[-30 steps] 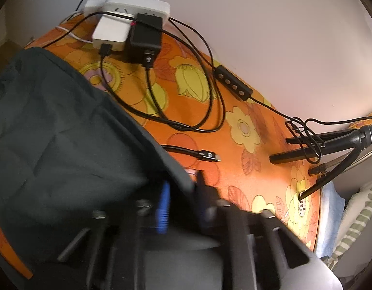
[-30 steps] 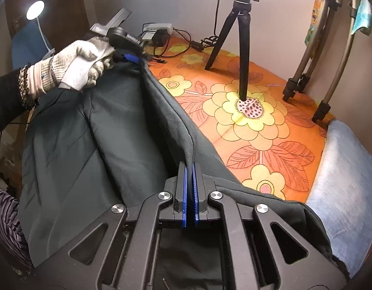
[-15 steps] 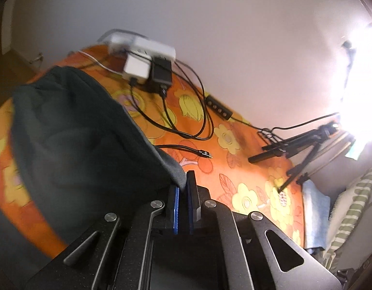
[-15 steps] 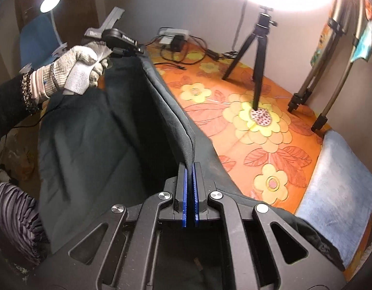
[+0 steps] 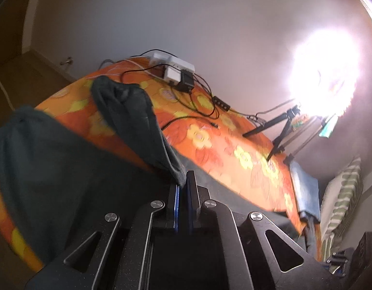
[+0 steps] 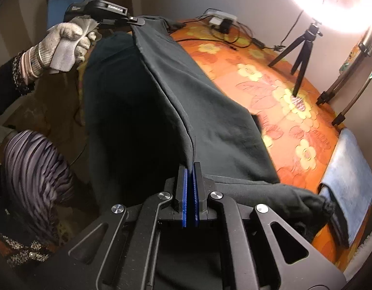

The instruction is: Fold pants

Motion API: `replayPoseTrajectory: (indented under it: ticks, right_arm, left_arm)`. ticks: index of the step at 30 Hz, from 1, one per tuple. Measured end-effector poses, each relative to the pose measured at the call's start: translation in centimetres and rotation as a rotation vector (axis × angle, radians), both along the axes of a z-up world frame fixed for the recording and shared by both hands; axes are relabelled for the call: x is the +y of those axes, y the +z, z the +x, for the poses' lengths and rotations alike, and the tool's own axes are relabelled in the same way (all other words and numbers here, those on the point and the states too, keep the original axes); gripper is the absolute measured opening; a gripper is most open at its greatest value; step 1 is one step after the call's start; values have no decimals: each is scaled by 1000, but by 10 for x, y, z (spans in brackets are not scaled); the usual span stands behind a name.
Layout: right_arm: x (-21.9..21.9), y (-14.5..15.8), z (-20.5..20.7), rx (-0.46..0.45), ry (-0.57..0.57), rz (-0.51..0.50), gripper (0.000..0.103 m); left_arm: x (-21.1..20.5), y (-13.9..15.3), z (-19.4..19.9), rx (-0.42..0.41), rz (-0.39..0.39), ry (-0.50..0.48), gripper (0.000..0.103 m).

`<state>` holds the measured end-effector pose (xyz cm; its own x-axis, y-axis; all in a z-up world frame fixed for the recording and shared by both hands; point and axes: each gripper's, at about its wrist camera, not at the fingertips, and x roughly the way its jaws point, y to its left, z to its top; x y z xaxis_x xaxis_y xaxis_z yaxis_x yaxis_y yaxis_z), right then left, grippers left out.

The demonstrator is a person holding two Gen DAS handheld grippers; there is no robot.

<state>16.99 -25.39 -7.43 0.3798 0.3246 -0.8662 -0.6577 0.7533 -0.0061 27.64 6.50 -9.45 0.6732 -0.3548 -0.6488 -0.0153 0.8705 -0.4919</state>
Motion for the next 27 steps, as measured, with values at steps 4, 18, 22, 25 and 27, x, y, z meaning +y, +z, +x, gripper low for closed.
replayPoseTrajectory:
  ticks: [4,18,22,25,27]
  right_arm:
    - [9,-7,-23,29,21,-25,5]
    - [31,-47,-69,82,45,-71,5]
    - [34,-58,-78,62,15,-63,5]
    - [34,-65,-83,62,-25,-44,5]
    - [32,-66,-83,62,-56,-26,6]
  left_arm:
    - [10,-17,-29,37,-15,6,4]
    - [23,-36,-80,64,25,4,4]
    - [5,-23,-77,34,52,-89,4]
    - [-18,-21,-71,31,73,-186,4]
    - [-39,-26,-65,53,84,-268,4]
